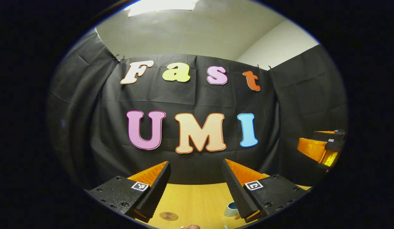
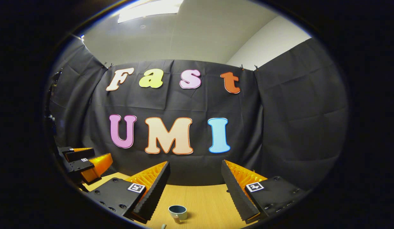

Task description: Put the toothbrush and toothpaste on the desktop into the cup, then pick up the cup and place it on the coaster on the desktop.

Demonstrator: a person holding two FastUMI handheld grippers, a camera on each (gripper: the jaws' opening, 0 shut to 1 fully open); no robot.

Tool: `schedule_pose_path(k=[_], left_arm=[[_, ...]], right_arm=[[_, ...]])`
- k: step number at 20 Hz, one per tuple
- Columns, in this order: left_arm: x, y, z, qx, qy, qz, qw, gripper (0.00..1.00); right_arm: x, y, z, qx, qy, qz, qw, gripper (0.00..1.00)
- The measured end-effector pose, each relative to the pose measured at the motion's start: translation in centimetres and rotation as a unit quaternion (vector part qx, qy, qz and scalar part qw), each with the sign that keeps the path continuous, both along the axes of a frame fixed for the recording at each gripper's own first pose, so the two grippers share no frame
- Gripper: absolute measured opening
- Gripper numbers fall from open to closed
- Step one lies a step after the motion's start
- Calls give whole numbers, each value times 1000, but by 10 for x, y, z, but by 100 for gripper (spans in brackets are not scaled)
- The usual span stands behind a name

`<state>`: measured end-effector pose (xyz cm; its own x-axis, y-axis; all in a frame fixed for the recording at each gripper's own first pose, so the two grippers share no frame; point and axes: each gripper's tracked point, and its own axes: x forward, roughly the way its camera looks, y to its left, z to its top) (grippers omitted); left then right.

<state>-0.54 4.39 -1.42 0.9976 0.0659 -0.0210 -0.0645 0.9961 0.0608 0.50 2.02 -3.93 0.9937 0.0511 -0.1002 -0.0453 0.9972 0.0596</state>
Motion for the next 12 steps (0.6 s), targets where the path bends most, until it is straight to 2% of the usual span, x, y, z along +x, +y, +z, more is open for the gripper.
schedule_pose_path(k=[6,12], left_arm=[[-14,33,-10,14,18,28,999,94],[-19,56,-15,23,26,33,999,93]], right_arm=[[3,9,-35,25,46,7,999,99],[-3,35,-91,-5,115,42,992,99]])
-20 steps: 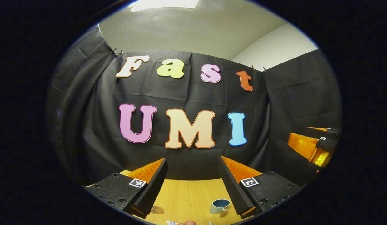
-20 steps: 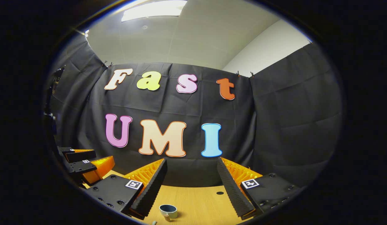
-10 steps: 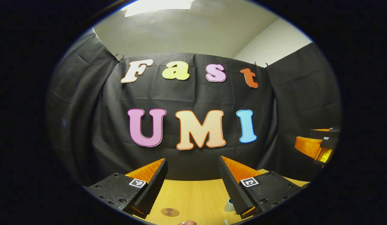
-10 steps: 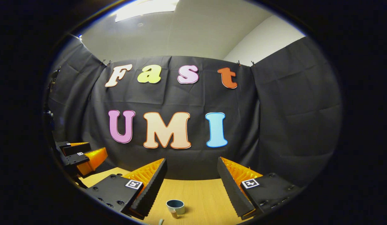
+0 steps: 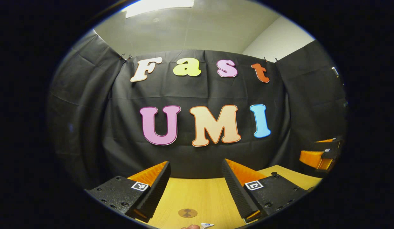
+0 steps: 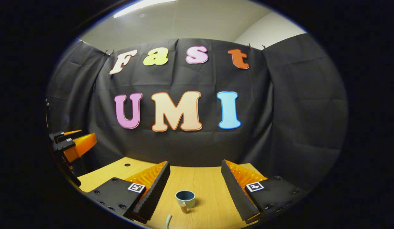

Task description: Put the toothbrush and toothpaste on the desktop into the cup, then pick up the cup and place it on the coaster on the desktop.

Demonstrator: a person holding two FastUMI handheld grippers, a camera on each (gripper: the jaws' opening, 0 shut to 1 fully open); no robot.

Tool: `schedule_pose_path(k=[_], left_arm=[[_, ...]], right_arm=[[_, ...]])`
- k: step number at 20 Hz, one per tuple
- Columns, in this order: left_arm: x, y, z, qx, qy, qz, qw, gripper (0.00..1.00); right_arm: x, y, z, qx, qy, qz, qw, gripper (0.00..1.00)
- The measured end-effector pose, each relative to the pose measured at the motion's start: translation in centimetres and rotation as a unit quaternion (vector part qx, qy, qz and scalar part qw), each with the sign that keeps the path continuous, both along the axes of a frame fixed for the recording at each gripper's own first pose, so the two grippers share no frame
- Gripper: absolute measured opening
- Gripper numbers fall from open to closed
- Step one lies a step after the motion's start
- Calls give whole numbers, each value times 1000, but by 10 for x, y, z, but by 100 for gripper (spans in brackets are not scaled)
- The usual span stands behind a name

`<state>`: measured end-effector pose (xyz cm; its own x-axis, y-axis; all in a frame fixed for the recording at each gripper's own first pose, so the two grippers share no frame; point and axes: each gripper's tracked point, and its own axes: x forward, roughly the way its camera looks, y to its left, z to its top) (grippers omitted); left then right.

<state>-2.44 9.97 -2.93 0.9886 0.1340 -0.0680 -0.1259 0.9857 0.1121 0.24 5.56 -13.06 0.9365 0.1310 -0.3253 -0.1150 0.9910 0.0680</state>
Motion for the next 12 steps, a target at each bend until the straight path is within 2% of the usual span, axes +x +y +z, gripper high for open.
schedule_pose_path(k=[6,12], left_arm=[[-8,23,-3,3,1,10,1000,93],[-18,48,-9,-1,9,24,1000,94]], right_arm=[[-22,38,-73,-24,84,37,995,99],[-47,51,-145,-65,160,44,984,100]])
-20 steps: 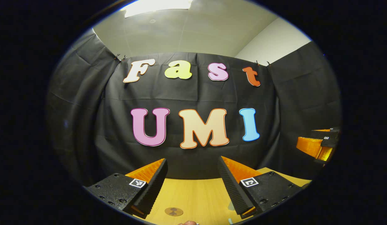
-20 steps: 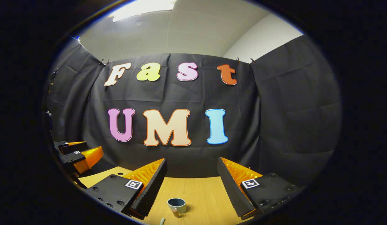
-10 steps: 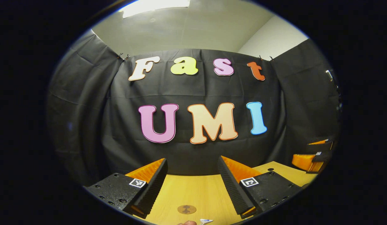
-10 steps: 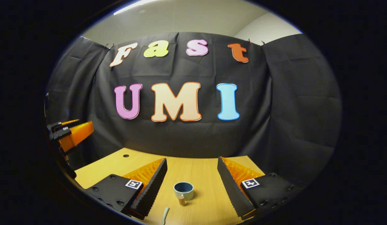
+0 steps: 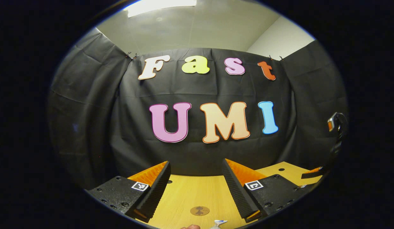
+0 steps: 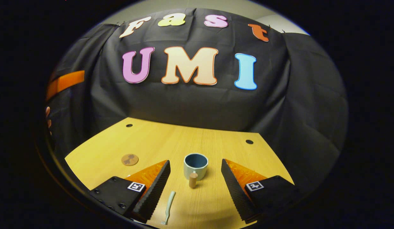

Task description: Put the toothbrush and toothpaste on the desktop into the cup, then pick up the cup and place it on the coaster on the desktop.

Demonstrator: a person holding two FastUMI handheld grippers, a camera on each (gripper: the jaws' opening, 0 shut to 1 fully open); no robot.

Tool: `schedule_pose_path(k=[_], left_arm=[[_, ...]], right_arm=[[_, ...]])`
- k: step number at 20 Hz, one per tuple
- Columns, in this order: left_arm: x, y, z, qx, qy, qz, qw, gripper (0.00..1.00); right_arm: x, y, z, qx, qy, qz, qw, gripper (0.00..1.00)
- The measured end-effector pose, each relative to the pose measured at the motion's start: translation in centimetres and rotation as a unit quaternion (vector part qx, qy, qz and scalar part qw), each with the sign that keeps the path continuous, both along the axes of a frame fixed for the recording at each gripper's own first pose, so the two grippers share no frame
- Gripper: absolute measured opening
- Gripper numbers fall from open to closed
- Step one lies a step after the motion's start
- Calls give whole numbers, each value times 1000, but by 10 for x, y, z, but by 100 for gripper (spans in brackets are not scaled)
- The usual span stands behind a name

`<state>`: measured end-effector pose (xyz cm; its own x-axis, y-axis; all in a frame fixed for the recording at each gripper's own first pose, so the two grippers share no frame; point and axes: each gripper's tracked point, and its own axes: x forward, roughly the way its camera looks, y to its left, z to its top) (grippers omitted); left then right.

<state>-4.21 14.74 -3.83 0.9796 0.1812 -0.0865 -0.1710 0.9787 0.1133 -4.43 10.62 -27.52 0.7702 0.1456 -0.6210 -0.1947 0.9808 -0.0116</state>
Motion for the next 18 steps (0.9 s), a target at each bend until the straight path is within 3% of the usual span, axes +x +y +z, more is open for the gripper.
schedule_pose_path(k=[9,16,18], left_arm=[[-10,21,-9,12,16,10,1000,94],[-12,33,-20,24,31,6,999,94],[-12,37,-25,23,36,6,999,93]], right_arm=[[-39,22,-95,-40,119,21,992,98],[-69,36,-148,-51,225,18,973,100],[-81,40,-164,-51,258,17,965,94]])
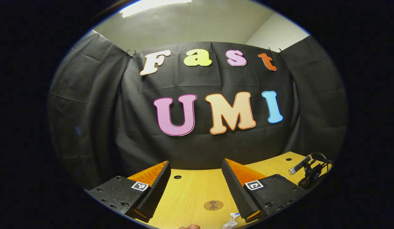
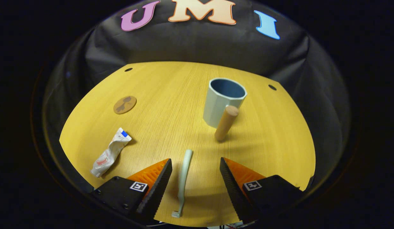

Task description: Put the toothbrush and toothpaste on the desktop into the cup, then pick up the cup and place it on the coaster on the desktop.

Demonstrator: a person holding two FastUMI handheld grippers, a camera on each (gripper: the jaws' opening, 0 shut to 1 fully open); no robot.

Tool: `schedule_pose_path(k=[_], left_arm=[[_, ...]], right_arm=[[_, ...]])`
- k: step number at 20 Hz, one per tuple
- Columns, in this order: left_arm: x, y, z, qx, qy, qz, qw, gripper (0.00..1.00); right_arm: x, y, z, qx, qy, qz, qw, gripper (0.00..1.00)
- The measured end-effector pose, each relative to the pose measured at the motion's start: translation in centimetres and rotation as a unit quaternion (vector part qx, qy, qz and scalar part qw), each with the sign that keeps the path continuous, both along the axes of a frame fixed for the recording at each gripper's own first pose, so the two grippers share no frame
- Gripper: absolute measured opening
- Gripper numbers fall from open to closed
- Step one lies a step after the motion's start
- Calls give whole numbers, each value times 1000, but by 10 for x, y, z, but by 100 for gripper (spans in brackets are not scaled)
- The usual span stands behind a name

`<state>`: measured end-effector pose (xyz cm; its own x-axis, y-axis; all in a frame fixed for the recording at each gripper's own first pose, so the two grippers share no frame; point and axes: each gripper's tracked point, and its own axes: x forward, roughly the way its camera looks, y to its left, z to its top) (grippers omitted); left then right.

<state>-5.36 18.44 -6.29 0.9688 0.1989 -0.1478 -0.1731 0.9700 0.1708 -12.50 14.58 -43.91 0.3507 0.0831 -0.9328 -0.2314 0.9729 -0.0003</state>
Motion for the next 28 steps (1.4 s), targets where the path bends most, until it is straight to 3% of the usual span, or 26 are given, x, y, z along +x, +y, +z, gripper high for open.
schedule_pose_path(k=[4,5,8,10,13,14,16,18,19,20,28], left_arm=[[-1,7,-9,-4,10,1,1000,93],[-1,7,-10,-5,12,1,1000,93],[-2,9,-17,-7,18,1,1000,93],[-3,9,-19,-9,21,0,1000,94],[-3,11,-22,-15,23,2,1000,93],[-4,11,-24,-19,25,3,1000,94],[-3,8,-30,-22,31,2,999,94],[-4,3,-36,-26,37,-4,999,94],[-3,-1,-41,-29,42,-9,999,94],[-3,-5,-49,-31,49,-16,998,94],[-9,-48,-129,-39,138,-87,986,94]], right_arm=[[-12,4,-16,-6,41,4,999,95],[-14,7,-20,-3,47,2,999,90],[-19,17,-24,23,80,-4,997,91],[-18,17,-27,23,83,3,996,70],[-20,18,-27,27,101,4,995,72],[-21,21,-29,32,102,1,994,49],[-22,21,-28,43,103,-3,994,21],[-23,20,-25,57,110,9,992,12],[-25,22,-25,64,116,-4,991,15],[-24,22,-26,72,117,-6,991,5],[-24,22,-26,66,112,0,991,5]])
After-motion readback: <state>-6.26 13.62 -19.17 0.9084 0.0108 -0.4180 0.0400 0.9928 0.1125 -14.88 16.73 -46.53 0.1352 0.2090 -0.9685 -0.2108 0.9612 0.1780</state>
